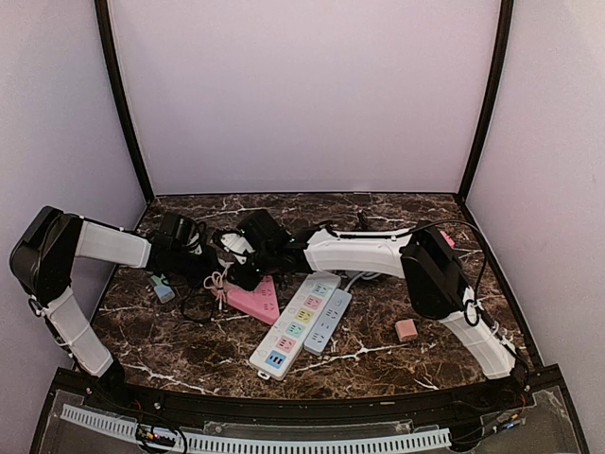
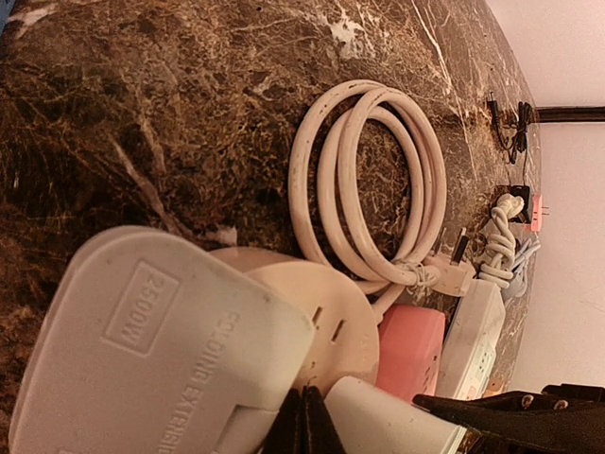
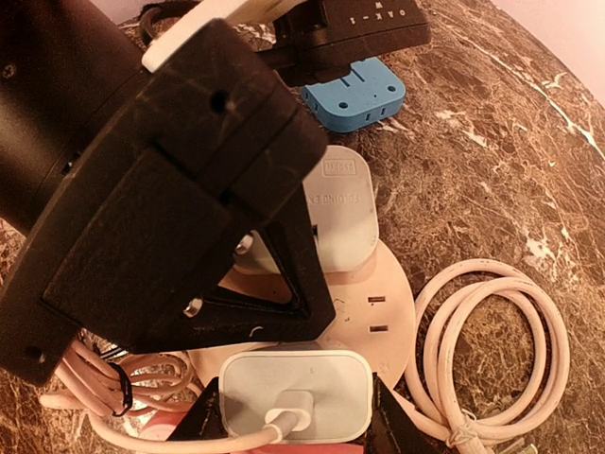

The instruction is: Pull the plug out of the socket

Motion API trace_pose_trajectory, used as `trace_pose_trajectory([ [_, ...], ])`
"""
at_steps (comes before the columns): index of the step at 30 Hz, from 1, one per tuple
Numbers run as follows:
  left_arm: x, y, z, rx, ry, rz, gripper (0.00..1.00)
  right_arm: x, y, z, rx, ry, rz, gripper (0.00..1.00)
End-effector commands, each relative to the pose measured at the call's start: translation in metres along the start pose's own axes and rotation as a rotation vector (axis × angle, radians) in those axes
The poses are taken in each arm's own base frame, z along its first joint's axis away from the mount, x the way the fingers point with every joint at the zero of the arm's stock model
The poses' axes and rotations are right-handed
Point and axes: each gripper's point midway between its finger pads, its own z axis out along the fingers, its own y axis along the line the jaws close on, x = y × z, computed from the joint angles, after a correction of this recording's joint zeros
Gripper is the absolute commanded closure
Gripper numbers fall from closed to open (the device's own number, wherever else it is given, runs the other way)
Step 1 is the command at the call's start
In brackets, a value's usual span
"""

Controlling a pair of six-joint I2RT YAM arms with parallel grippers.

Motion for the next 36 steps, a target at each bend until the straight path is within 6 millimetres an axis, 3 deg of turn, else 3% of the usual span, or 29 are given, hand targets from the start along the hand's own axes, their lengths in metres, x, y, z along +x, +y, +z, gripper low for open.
trace_pose_trajectory([
  [1, 0.076, 0.101, 0.005, -0.363, 0.218, -0.132, 1.0, -0.093, -0.002, -0.058, 0.024, -0.217, -0.026, 0.87],
  [7, 0.076, 0.1, 0.006, -0.359, 0.219, -0.129, 1.0, -0.104, -0.02, -0.067, -0.031, -0.227, 0.061, 0.88],
  [17, 0.076, 0.098, 0.006, -0.358, 0.22, -0.126, 1.0, -0.105, 0.013, -0.066, -0.013, -0.219, -0.041, 0.88],
  [22, 0.075, 0.098, 0.007, -0.358, 0.218, -0.125, 1.0, -0.105, 0.007, -0.068, 0.026, -0.217, -0.056, 0.88],
  [29, 0.075, 0.097, 0.008, -0.358, 0.222, -0.121, 1.0, -0.117, -0.016, -0.083, -0.015, -0.253, 0.029, 0.88],
  [36, 0.073, 0.095, 0.008, -0.358, 0.221, -0.115, 1.0, -0.12, 0.0, -0.091, -0.024, -0.267, -0.002, 0.89],
])
